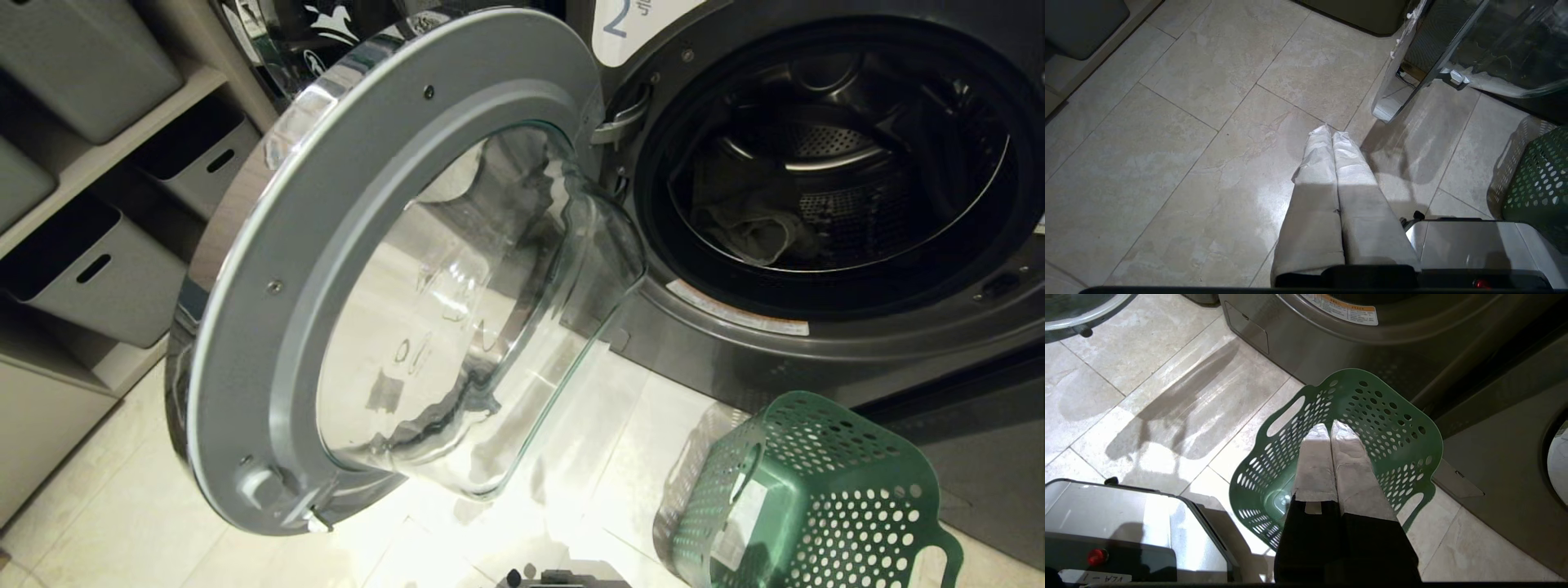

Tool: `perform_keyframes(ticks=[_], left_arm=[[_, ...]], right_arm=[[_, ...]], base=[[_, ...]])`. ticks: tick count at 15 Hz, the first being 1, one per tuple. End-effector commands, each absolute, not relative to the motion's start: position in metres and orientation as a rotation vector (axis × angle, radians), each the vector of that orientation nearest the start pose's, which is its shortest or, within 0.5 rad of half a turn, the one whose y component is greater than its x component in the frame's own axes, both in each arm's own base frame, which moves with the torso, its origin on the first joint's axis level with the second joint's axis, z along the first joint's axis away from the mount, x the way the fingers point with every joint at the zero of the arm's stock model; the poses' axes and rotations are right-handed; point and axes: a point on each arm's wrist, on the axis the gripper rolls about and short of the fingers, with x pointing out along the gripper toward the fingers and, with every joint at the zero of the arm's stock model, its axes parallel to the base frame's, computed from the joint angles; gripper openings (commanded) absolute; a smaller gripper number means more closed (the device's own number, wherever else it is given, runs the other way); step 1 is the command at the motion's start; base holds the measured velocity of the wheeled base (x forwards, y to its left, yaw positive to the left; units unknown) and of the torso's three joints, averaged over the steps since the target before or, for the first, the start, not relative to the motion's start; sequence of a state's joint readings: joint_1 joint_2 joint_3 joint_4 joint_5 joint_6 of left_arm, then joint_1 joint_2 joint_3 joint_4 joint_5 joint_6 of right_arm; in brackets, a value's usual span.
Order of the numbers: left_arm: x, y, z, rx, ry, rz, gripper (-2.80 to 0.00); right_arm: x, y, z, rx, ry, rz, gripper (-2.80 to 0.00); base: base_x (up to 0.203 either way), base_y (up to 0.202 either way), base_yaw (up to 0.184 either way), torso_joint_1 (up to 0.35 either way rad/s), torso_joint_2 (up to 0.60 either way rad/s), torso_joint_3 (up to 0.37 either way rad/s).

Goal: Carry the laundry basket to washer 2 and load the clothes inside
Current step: Close the washing machine door with the left hand

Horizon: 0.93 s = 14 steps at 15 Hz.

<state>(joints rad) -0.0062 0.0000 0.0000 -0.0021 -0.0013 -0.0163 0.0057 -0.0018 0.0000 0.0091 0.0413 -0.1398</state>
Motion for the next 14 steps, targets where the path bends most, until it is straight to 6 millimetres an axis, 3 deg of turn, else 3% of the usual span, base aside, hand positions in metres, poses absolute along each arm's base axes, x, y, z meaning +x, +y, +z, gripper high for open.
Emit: perform_keyframes(ticks=[1,14], left_arm=[[-0.0226,0.0001,0.0754,-0.028,0.000,-0.006,-2.80],[-0.0226,0.0001,0.0752,-0.028,0.002,-0.006,-2.80]], right_arm=[[-0.0227,0.0008,0.0746,-0.139,0.007,0.050,-2.80],[-0.0227,0.0008,0.0746,-0.138,0.008,0.047,-2.80]], base=[[0.000,0.000,0.000,0.001,0.01,0.183],[0.000,0.000,0.000,0.003,0.00,0.199]])
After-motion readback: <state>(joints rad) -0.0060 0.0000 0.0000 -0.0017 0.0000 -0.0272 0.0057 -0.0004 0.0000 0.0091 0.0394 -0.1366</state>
